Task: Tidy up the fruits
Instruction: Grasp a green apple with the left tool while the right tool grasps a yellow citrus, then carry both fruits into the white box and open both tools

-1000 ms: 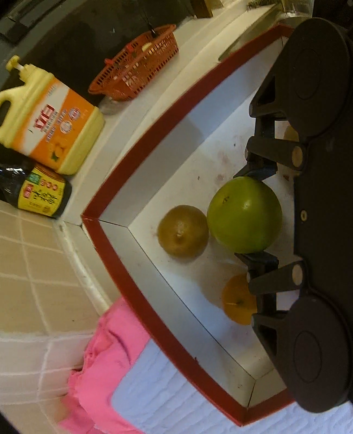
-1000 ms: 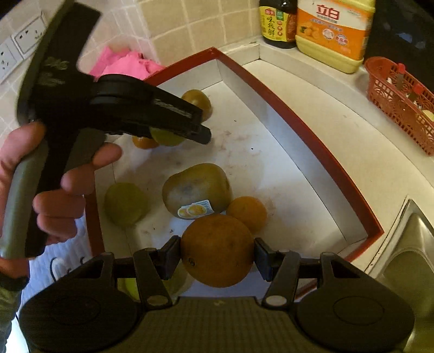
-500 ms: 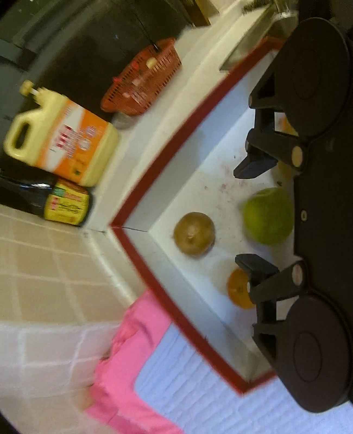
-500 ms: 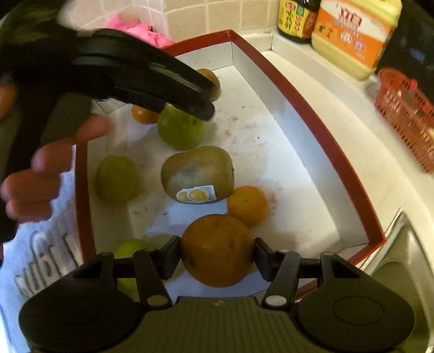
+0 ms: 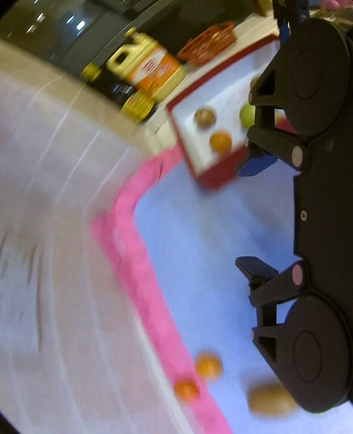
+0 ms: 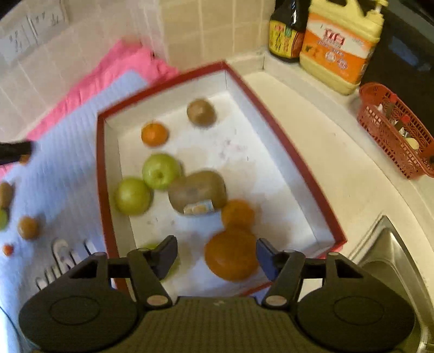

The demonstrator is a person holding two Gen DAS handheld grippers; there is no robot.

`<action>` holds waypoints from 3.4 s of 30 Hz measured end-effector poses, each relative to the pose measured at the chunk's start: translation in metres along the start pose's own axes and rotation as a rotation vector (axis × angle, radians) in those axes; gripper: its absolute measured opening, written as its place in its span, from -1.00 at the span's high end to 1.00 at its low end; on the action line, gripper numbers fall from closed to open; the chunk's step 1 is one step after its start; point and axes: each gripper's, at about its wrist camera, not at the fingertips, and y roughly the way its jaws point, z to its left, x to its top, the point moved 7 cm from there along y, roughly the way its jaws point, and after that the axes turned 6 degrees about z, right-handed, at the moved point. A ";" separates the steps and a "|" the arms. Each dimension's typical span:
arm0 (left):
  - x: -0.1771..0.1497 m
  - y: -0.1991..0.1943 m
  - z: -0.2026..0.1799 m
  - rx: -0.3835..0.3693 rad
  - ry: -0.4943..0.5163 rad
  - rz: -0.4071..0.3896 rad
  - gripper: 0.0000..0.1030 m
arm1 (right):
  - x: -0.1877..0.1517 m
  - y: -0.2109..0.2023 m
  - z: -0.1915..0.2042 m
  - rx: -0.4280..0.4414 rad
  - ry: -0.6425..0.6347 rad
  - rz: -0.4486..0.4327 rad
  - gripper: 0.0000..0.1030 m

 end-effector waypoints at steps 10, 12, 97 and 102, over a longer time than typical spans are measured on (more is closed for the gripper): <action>-0.038 -0.127 0.172 0.289 -0.253 -0.156 -0.51 | 0.036 -0.080 0.074 0.076 -0.057 -0.287 -0.77; -0.047 -0.144 0.192 0.307 -0.290 -0.170 -0.51 | 0.040 -0.093 0.099 0.128 -0.101 -0.328 -0.79; 0.009 -0.014 -0.109 -0.118 0.264 -0.090 -0.26 | 0.033 -0.076 0.060 0.192 0.061 -0.391 0.19; 0.033 0.034 -0.173 -0.218 0.303 -0.027 -0.25 | 0.047 -0.065 -0.004 0.252 0.264 -0.366 0.19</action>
